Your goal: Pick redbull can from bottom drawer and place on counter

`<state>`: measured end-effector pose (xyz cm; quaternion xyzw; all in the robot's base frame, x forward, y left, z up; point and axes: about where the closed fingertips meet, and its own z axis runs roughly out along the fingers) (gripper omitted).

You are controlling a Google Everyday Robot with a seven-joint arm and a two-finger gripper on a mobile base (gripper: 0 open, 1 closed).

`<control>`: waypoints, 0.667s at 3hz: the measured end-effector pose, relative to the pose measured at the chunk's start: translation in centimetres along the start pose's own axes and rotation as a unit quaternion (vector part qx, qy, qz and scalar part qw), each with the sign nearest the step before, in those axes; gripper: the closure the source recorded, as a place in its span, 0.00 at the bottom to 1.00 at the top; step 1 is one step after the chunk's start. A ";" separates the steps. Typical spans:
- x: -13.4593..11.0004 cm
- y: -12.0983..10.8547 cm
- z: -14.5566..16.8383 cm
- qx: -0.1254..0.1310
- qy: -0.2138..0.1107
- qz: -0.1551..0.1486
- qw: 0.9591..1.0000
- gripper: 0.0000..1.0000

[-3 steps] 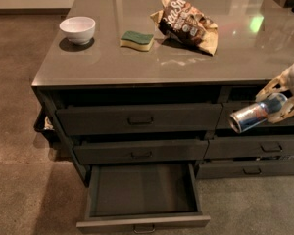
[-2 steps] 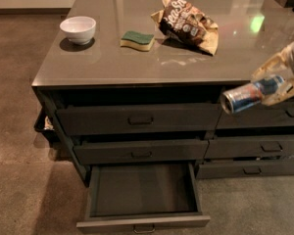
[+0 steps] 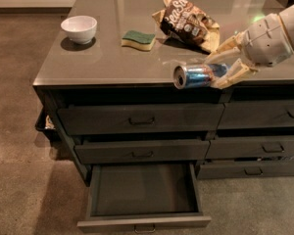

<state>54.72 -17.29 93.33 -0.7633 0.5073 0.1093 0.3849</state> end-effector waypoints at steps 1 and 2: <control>-0.5 -0.3 0.6 0.002 -0.023 0.008 1.000 1.00; -0.5 -0.2 0.6 0.001 -0.020 0.007 1.000 1.00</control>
Offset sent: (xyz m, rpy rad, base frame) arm 0.0019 0.0100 -0.0003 0.0533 0.0227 0.0096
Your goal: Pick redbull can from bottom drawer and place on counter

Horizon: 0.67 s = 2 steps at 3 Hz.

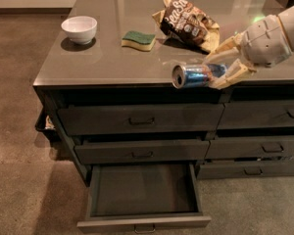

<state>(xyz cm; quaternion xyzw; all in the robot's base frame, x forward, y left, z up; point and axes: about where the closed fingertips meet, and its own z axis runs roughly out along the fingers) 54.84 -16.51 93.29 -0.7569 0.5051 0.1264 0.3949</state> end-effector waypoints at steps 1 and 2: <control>-0.1 -0.2 -0.1 0.018 0.012 0.021 1.000 1.00; 0.0 -2.1 0.6 0.057 0.021 0.063 0.996 1.00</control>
Offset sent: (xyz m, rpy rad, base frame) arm 0.0696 0.0246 0.0142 0.1430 0.0198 -0.3581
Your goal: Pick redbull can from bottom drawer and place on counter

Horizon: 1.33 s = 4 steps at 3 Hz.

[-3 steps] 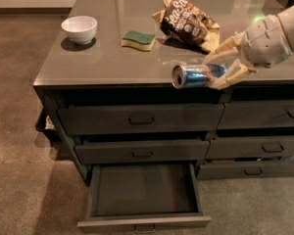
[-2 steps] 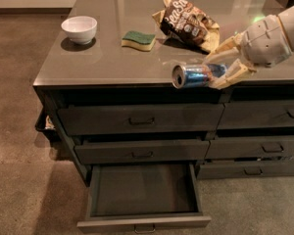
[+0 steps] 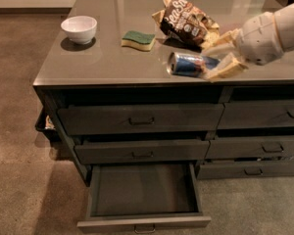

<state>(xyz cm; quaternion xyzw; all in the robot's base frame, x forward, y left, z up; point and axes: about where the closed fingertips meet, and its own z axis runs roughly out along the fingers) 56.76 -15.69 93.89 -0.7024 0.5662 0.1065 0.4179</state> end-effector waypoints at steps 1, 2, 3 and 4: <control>0.2 -3.3 2.6 0.036 -0.017 0.062 0.997 1.00; 1.4 -6.0 5.6 0.046 -0.031 0.121 0.991 1.00; 1.8 -7.9 8.4 0.041 -0.032 0.154 0.987 1.00; 1.1 -9.3 10.4 0.042 -0.018 0.168 0.985 1.00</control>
Offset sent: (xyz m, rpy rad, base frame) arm 0.1224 0.0419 -0.0316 0.2496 0.1908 -0.2758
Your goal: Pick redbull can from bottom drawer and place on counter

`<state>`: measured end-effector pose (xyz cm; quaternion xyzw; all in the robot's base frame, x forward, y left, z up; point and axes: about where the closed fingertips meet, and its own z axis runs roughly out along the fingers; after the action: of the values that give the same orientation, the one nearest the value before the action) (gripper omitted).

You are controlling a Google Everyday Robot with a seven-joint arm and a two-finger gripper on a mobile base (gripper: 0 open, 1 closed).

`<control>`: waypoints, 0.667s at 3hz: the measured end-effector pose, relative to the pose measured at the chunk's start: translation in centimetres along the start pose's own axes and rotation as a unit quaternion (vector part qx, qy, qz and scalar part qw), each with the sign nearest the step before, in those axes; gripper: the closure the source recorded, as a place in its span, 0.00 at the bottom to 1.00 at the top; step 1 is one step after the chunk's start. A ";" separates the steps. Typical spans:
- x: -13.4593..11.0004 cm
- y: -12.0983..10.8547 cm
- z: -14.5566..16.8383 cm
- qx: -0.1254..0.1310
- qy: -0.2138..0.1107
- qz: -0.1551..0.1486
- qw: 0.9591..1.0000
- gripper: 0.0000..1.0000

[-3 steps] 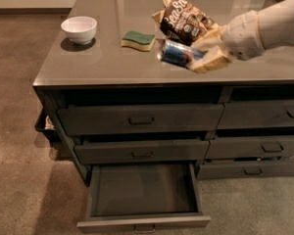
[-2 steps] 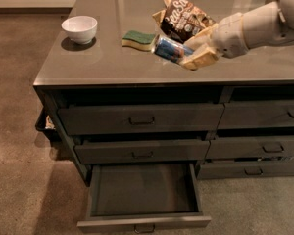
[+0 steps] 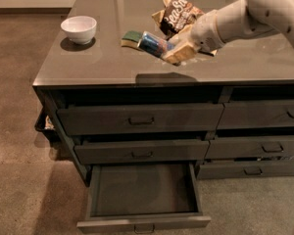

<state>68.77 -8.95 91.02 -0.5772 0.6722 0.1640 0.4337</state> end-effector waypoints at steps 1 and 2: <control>-1.2 -0.5 1.9 -0.001 0.022 -0.002 1.000 1.00; -2.0 -0.8 3.5 -0.008 0.052 -0.012 0.999 1.00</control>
Offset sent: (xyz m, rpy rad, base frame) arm 0.0291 0.0492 -0.0004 -0.1870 0.0283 -0.0050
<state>70.73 -5.41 90.81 -0.5962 0.6857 0.1337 0.3956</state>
